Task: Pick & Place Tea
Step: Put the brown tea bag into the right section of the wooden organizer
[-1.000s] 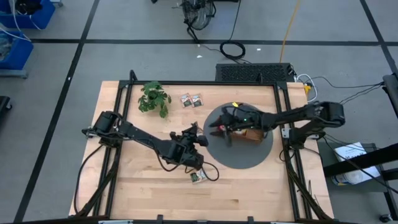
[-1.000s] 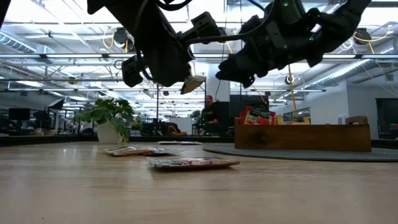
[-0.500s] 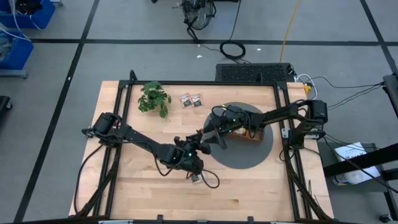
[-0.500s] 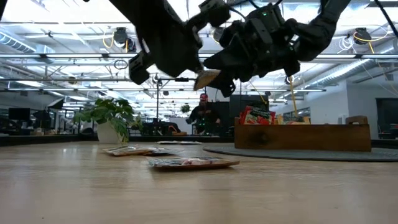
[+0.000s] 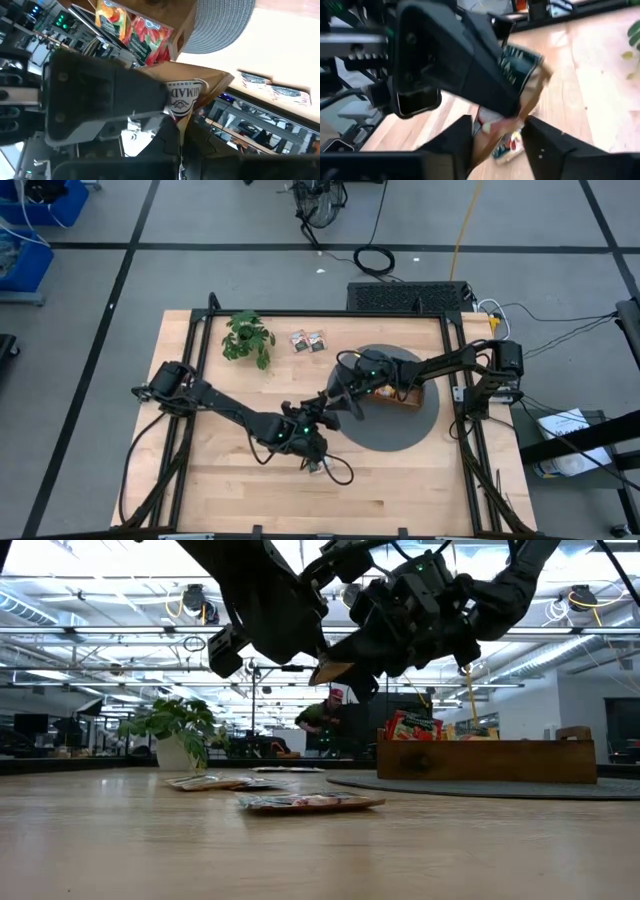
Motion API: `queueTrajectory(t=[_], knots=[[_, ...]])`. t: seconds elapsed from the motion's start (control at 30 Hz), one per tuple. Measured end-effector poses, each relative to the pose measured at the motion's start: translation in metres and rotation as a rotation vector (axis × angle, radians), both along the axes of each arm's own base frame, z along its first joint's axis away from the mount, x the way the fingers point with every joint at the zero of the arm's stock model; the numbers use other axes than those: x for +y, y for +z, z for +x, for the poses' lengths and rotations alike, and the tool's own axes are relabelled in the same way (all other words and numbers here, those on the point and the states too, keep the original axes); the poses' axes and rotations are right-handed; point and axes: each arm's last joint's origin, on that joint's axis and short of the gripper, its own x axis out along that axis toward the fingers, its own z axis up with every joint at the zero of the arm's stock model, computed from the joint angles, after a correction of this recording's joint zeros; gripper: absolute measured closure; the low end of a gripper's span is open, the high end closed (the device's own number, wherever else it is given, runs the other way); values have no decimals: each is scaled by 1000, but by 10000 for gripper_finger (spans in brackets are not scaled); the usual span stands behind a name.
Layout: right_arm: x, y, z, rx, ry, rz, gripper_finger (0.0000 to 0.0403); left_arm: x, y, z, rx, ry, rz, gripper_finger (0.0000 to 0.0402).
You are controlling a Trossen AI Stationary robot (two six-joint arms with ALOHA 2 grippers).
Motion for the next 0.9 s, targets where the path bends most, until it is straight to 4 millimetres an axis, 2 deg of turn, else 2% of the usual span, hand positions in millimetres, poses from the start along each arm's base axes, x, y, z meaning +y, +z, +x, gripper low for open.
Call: queueTrajectory(t=[0.23,0.27,0.4,0.53,0.73,0.87,0.9], knots=[[0,-2,-1,10,10,-33,376,0,0,0,-26,12,-18,392],[0,-2,-1,5,14,-46,385,0,0,0,-35,16,-25,391],[1,-2,-1,-2,24,-66,390,-2,1,0,-130,52,-94,380],[1,-1,-1,-8,39,-69,391,-4,5,3,-342,129,-192,353],[0,-1,-3,15,19,-72,393,-7,18,6,-634,268,-208,261],[0,-13,-19,159,-62,-124,394,-11,32,3,-846,370,-151,192],[0,-11,-23,164,-97,-152,394,-13,33,1,-876,379,-154,178]])
